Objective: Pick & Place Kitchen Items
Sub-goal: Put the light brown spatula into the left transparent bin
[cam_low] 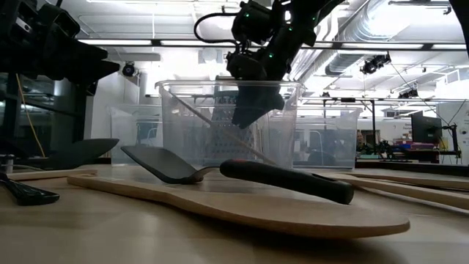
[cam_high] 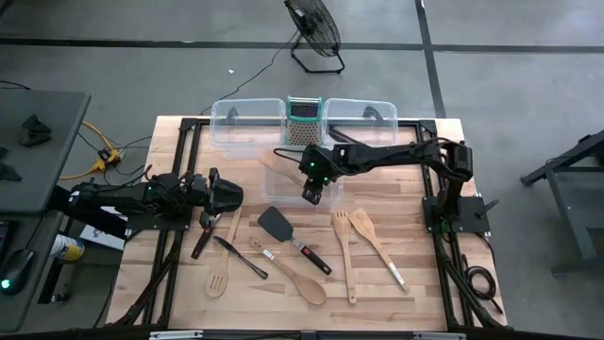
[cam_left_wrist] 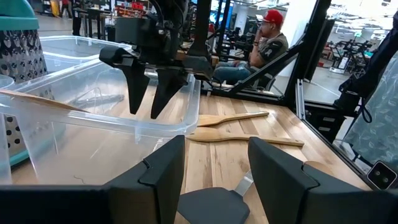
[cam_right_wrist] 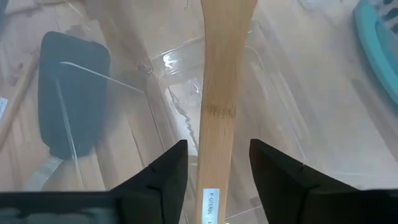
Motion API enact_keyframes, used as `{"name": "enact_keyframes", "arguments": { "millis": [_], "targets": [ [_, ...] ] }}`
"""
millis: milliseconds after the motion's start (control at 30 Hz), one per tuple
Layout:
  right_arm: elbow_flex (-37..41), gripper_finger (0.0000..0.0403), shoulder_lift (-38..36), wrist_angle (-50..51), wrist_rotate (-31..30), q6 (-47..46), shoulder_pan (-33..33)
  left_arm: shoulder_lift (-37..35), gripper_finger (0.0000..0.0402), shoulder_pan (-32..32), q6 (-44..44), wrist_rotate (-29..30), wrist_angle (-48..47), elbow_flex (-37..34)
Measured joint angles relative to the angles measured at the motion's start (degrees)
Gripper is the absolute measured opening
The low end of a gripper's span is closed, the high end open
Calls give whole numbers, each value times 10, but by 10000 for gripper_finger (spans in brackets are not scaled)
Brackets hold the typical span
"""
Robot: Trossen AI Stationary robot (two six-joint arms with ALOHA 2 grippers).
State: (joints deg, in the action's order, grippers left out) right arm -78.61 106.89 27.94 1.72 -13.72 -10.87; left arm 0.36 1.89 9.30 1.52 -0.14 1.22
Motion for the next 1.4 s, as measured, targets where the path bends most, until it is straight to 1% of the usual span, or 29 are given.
{"name": "enact_keyframes", "arguments": {
  "millis": [200,333,500,733,1000,1100,1400],
  "targets": [
    [0,188,-18,2,-2,-2,-3,0,175,0,0,0,0,0],
    [0,189,-47,1,-4,-20,-7,0,175,0,0,0,0,0],
    [0,189,-89,22,-9,-58,-9,0,175,0,0,0,0,0],
    [0,189,-144,107,-18,-102,-3,0,175,0,0,0,0,0],
    [2,190,-190,207,-17,-117,4,0,175,0,0,0,0,0],
    [30,190,-211,213,-17,-125,4,0,175,0,0,0,0,0],
    [142,190,-302,217,-14,-196,21,0,175,0,0,0,0,0]
  ]
}}
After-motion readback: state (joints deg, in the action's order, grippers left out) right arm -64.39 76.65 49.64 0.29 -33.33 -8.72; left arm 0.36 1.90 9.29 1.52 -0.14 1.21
